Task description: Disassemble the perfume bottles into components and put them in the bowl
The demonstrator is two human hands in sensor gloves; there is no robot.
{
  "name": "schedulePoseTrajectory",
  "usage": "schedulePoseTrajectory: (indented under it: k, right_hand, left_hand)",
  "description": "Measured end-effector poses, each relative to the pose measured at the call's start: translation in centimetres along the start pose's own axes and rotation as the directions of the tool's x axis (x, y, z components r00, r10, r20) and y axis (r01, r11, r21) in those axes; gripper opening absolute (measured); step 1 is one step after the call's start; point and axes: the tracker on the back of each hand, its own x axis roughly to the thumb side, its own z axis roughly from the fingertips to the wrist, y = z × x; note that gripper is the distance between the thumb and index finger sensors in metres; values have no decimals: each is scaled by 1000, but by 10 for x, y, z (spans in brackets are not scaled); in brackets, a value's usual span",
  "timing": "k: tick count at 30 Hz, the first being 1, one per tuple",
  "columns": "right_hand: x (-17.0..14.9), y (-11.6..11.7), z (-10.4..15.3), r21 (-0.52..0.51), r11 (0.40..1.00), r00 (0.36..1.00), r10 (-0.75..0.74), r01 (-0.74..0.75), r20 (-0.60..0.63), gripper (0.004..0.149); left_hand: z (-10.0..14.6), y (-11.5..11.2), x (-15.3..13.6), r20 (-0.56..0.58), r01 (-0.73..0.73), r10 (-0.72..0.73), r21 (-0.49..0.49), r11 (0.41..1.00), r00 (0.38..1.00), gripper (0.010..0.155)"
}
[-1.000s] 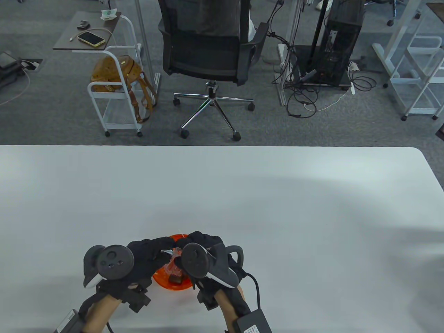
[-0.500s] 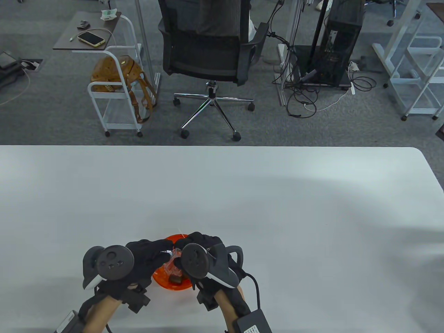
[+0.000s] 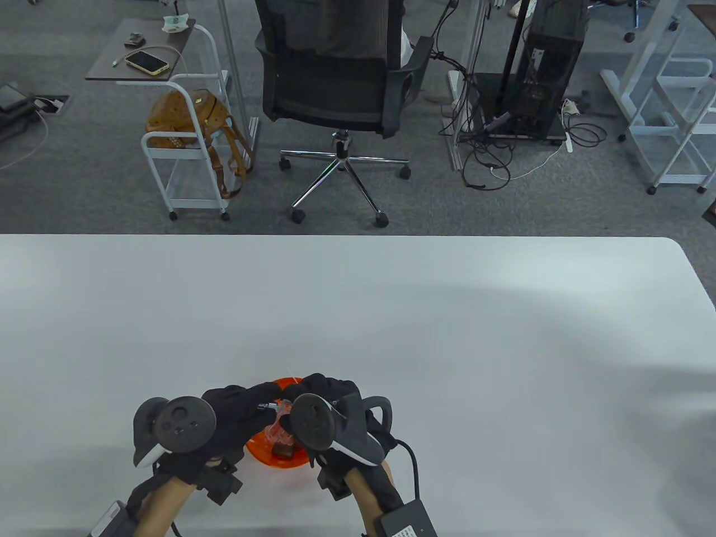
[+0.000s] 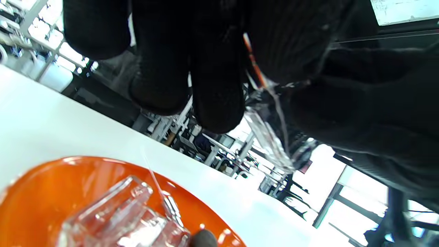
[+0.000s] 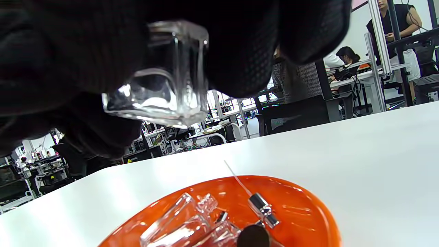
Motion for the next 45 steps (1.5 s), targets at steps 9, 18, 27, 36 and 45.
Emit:
schedulePoseTrajectory:
  k: [9,18,27,36,45]
  right_hand:
    - [-1,0,0,6,1000,1000,-8,8,2,54]
    - [-4,0,-1,21,1000,1000,-22,22,1,53]
    - [-6,-1,-1,16,999,999,-47,47,-8,55]
    - [-5,-2,-1,15,997,997,-72,72,-7,53]
    - [-3,-2,-1,9,999,999,-37,37,-3,54]
  left_hand:
    - [1,0,-1,5,5,-5,12,1000,1000,56]
    - [1,-1,-2,-20,41,-41,44,998,999,54]
    - [-1,1,1,7,21,-22,28,999,1000,51]
    - [-2,-1,1,24,-11,11,-16,1000,1000,51]
    - [-2,0,1,26,-25,26,-29,999,999,56]
